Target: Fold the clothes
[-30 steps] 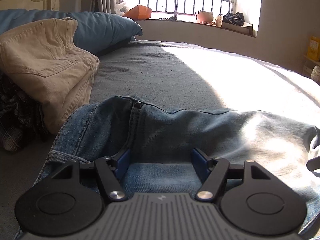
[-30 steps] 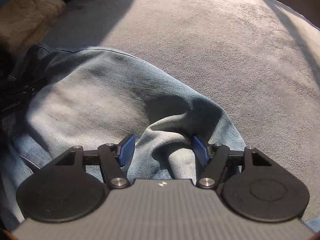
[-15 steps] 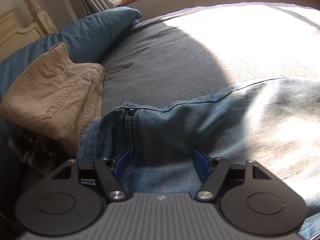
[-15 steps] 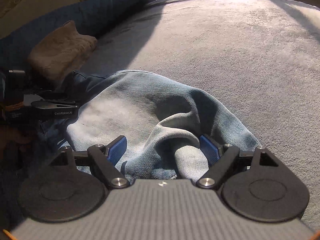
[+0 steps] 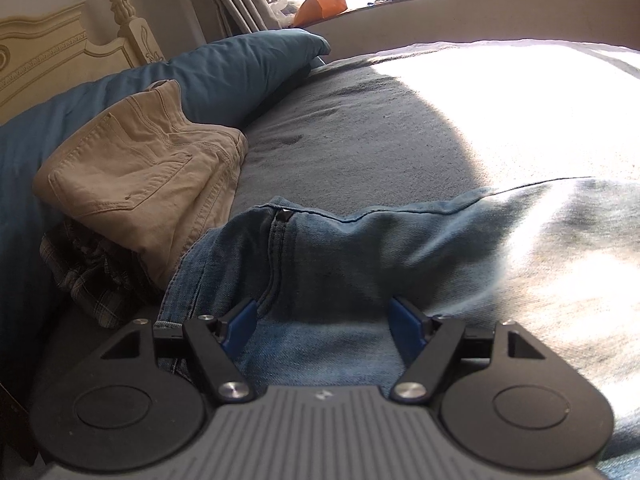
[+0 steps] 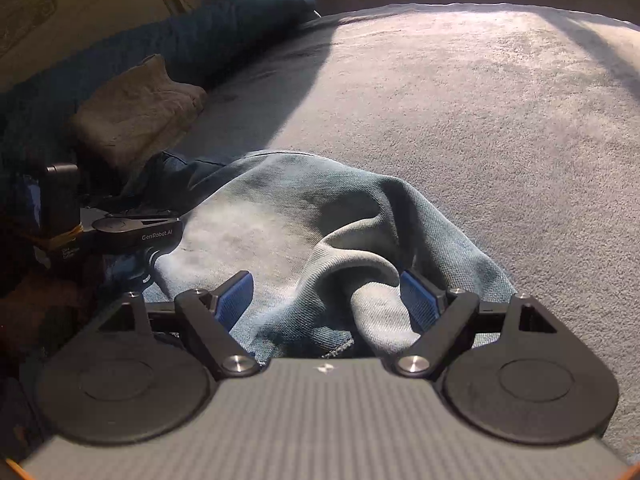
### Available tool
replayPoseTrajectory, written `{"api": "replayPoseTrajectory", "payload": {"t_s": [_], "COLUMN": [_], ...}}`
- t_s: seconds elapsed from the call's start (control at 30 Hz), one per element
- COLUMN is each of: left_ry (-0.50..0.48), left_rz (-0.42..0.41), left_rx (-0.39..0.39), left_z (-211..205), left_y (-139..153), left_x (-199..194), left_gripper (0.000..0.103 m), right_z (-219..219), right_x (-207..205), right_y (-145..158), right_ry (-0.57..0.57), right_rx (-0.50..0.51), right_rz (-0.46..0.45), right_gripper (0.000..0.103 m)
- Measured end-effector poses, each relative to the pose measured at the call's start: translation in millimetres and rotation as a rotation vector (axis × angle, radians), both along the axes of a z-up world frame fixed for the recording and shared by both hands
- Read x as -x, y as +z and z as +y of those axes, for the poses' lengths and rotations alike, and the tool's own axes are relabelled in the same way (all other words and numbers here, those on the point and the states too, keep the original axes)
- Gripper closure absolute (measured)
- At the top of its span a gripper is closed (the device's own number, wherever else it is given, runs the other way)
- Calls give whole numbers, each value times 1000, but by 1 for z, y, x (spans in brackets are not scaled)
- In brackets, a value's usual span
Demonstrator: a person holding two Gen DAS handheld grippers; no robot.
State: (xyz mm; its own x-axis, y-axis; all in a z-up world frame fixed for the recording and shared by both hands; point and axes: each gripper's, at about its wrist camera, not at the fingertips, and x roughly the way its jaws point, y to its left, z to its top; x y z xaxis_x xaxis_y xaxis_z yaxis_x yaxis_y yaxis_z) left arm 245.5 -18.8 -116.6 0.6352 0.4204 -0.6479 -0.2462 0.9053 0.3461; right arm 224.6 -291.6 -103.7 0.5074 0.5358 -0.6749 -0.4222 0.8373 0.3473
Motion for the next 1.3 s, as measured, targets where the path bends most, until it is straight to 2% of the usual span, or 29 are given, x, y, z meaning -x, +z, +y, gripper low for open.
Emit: {"api": "replayPoseTrajectory", "payload": {"t_s": [0.13,0.2,0.33,0.4,0.47,0.63,0.77,0.87,0.9,0.97,1.03,1.07,1.17,1.3], "left_ry": [13,12,-20,-76,-168,-373,-536,-586,-594,-603,-599,-591,-570,-561], "left_rz": [-22,-36,-91,-131,-154,-80,-18,7,19,43,65,73,84,63], "left_rx": [65,92,137,154,189,306,400,422,421,396,340,306,296,297], "left_z": [11,14,12,1,-18,-83,-136,-172,-182,-200,-214,-219,-219,-207], "left_y": [4,10,33,49,63,64,64,59,55,46,36,31,19,14], "left_x": [4,8,21,29,35,33,32,23,19,11,6,4,11,21], "left_gripper": [28,29,29,29,28,27,27,27,27,27,28,28,28,28], "right_z": [-18,-41,-112,-149,-182,-225,-256,-260,-257,-246,-234,-226,-205,-190], "right_x": [38,55,73,79,80,85,80,72,71,76,84,91,110,129], "right_y": [13,21,45,52,52,39,12,-10,-12,-11,-9,-9,-9,1], "right_ry": [94,87,-106,-222,-310,-429,-566,-559,-534,-465,-385,-342,-222,-129], "right_rx": [37,43,75,75,53,91,14,-55,-68,-98,-118,-107,-71,-1], "right_rz": [7,20,-36,-44,-12,35,151,238,240,234,229,234,242,186], "right_gripper": [22,22,23,23,23,23,23,24,28,72,92,95,95,95]}}
